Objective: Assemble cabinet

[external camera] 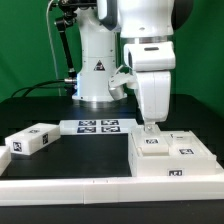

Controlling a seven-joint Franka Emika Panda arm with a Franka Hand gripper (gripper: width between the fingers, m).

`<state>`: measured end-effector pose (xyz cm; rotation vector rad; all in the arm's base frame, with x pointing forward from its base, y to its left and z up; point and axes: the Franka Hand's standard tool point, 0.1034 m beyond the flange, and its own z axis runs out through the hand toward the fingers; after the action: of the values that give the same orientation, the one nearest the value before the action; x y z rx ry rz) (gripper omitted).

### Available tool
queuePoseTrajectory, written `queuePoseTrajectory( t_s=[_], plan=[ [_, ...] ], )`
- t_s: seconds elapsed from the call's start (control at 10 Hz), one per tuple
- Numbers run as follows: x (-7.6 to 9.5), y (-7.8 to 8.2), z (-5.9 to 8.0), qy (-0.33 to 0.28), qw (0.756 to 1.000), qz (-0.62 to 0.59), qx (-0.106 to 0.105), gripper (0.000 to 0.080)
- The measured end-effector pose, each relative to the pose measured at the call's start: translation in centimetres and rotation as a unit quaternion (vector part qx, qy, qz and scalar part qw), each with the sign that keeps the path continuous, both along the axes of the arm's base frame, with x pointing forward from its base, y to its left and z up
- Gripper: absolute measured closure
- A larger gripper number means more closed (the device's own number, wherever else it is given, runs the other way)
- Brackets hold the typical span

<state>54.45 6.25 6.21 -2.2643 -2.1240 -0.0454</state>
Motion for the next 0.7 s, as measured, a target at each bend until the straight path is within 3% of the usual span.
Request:
queuePoseTrajectory(
  t_s=[0.4,0.7],
  plan=[
    [3.2,-0.2,-0.1,-0.012,1.000,-0.005,0.005,0.0729],
    [3.5,-0.2,-0.1,-0.004,1.000,0.003,0.003,0.0729]
  ],
)
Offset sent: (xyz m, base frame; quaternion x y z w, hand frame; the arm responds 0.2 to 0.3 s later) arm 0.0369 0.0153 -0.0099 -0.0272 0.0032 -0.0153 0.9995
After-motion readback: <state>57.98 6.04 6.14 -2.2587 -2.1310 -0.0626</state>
